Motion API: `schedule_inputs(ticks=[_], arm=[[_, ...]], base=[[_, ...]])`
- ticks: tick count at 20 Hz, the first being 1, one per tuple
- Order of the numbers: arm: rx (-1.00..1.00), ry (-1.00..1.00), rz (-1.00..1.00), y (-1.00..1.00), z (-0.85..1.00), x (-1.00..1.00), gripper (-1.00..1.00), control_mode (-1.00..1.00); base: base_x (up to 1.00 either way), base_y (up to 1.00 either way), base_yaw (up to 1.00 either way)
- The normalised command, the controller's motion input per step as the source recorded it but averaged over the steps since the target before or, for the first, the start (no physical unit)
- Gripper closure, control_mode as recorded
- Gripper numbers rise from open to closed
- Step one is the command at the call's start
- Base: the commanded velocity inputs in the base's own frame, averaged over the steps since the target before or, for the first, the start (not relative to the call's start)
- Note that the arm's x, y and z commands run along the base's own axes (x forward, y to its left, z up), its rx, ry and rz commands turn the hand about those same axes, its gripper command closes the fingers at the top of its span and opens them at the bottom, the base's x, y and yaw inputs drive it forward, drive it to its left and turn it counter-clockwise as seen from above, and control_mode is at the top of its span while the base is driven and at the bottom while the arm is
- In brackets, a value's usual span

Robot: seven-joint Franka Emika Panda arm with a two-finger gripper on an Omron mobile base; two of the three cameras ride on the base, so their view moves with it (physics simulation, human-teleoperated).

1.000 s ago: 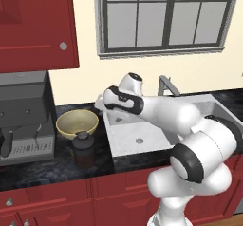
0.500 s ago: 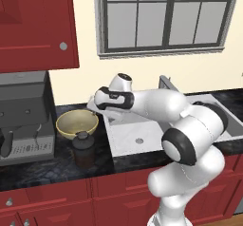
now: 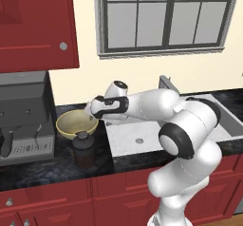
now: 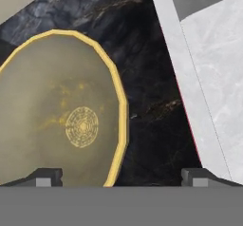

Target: Place the bowl in the left basin and the jug in the right basin of the sink.

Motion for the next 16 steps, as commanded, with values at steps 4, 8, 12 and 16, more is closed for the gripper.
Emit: schedule_inputs(ticks=[4, 8, 12, 16], arm=[[0.00, 0.00, 0.00, -0.04, -0.17, -0.01, -1.00, -1.00], [-0.01, -0.04, -0.02, 0.00, -0.16, 0.08, -1.00, -1.00], [-0.03, -0.04, -0.08, 0.00, 0.00, 0.22, -1.00, -1.00], [-0.01, 0.00, -0.09, 0.00, 0.00, 0.26, -1.00, -1.00]], base=[[0.00, 0.00, 0.00], [0.00, 0.00, 0.00], [0.00, 0.00, 0.00], [0.00, 0.00, 0.00]])
